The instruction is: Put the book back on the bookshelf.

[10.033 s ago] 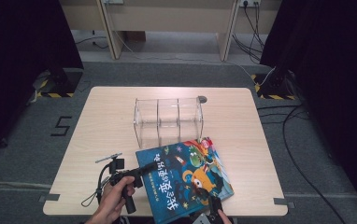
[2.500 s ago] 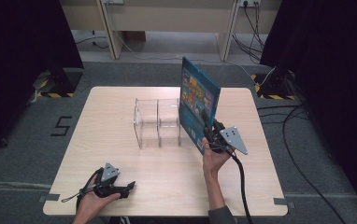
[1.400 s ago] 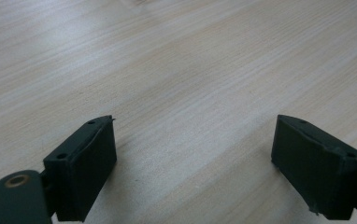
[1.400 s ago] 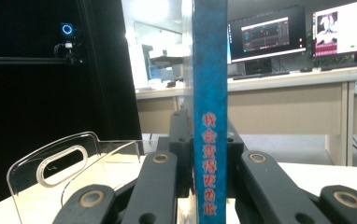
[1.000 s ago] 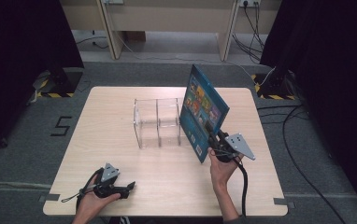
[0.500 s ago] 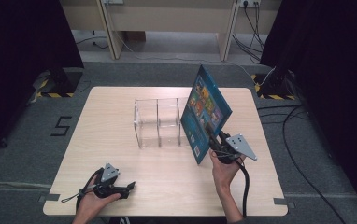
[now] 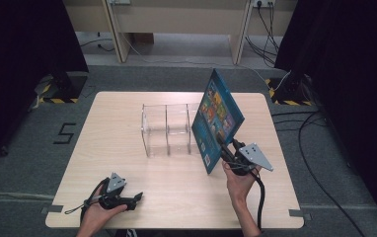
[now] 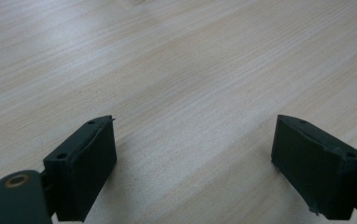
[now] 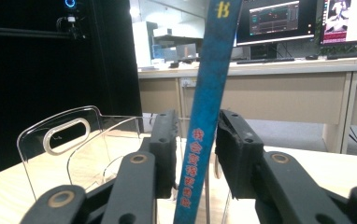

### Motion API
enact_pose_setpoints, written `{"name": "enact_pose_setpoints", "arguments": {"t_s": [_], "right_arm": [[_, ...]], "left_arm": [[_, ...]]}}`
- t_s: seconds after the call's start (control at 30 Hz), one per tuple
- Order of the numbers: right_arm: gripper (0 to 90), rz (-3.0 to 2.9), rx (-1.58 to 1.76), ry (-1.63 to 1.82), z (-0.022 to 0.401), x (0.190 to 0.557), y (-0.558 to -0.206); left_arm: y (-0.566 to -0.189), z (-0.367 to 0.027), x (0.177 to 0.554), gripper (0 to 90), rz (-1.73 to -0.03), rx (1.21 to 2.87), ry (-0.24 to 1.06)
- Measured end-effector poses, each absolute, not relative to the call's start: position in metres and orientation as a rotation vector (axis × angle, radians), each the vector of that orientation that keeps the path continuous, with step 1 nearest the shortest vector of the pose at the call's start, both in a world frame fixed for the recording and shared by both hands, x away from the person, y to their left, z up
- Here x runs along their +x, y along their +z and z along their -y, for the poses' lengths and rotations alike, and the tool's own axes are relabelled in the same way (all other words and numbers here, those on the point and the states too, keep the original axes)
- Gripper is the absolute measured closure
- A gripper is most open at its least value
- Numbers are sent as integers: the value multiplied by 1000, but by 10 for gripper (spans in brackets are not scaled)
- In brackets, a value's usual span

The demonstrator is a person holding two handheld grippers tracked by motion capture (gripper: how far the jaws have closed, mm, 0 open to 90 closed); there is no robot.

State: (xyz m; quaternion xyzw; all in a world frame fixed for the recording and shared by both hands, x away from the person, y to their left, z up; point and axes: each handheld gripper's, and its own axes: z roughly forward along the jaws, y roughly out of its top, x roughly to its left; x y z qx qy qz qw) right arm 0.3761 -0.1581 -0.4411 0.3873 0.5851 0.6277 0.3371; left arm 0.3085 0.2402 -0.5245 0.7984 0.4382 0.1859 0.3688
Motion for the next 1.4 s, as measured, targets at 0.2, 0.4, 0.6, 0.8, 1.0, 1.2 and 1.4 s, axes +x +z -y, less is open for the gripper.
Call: {"name": "enact_pose_setpoints", "arguments": {"t_s": [0.2, 0.4, 0.6, 0.8, 1.0, 1.2, 1.4], "right_arm": [[626, -1539, 1001, 1646, 164, 374, -440], [575, -1551, 1004, 1659, 168, 370, -438], [544, -1574, 1005, 1662, 174, 366, -438], [518, -1596, 995, 1658, 180, 361, -439], [498, -1601, 1007, 1654, 184, 358, -441], [455, -1596, 1013, 1663, 188, 355, -439], [417, -1620, 1003, 1647, 192, 349, -439]], "left_arm": [[-524, -240, 308, 129, -1125, 2049, 478], [-524, -240, 308, 129, -1125, 2049, 477], [-524, -240, 309, 129, -1125, 2049, 477], [-525, -240, 309, 129, -1125, 2049, 477], [-525, -240, 309, 125, -1124, 2049, 476], [-525, -240, 309, 123, -1123, 2050, 474], [-525, -240, 309, 123, -1122, 2050, 475]]}}
